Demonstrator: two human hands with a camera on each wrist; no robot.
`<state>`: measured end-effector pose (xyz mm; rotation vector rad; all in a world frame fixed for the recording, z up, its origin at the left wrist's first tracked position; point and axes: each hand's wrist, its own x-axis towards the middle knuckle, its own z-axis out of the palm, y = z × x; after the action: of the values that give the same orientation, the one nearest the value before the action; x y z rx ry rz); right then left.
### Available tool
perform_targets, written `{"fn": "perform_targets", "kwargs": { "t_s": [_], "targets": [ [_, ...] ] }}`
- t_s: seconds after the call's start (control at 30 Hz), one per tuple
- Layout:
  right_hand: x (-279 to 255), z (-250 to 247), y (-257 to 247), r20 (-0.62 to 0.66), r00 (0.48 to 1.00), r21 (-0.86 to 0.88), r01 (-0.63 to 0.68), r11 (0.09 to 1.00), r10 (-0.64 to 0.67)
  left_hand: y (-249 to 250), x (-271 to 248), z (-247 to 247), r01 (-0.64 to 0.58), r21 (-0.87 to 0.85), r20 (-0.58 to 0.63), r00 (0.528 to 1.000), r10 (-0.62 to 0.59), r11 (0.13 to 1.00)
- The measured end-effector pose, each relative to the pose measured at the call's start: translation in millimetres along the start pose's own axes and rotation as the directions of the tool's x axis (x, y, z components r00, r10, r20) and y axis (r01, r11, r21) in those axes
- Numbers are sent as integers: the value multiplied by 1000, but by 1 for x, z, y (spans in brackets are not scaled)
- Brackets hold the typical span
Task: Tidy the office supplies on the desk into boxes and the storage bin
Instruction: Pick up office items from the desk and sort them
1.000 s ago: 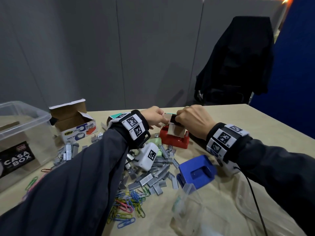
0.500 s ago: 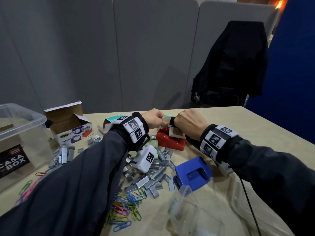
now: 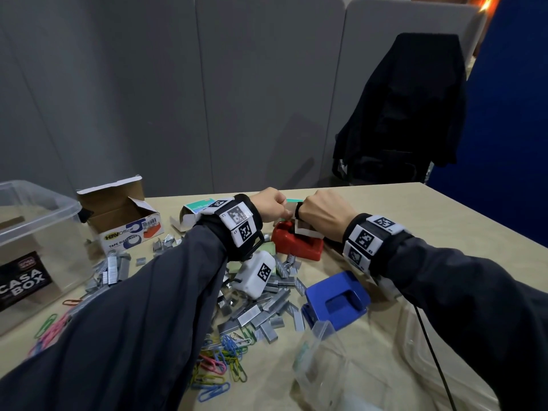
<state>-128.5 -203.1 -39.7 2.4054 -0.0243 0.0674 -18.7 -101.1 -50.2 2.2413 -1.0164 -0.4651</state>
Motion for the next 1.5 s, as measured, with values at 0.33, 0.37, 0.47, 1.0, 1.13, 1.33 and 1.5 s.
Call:
{"fn": "perform_targets", "kwargs": {
  "t_s": [0.33,0.37,0.47,1.0,1.13,1.33,1.5],
  "targets": [
    [4,6,-3,39,999,-31,23,999,-22,3,-3,1,-5,15,-2,1000,5,1000],
    [5,6,-2,59,998,-39,38,999,-36,3,-3,2,-3,16,-2,1000,4,1000],
    [5,6,-1,98,993,-12,65,998,-63,2,-2,2,2,10,-2,1000,-2,1000],
    [0,11,-6,297,954,495,-191,848,41,-1,-3,5,11,44,31,999,-13,999],
    [0,6,-4,376,925,546,-264,795,48,-1,-2,4,4,40,32,999,-5,999],
    [-2,-6,-1,480,877,502,-296,813,24,-2,-1,5,20,58,34,999,-22,998],
    [-3,-11,-2,509,860,456,-311,834,42,0,-2,7,30,43,12,999,-31,999]
  ]
}}
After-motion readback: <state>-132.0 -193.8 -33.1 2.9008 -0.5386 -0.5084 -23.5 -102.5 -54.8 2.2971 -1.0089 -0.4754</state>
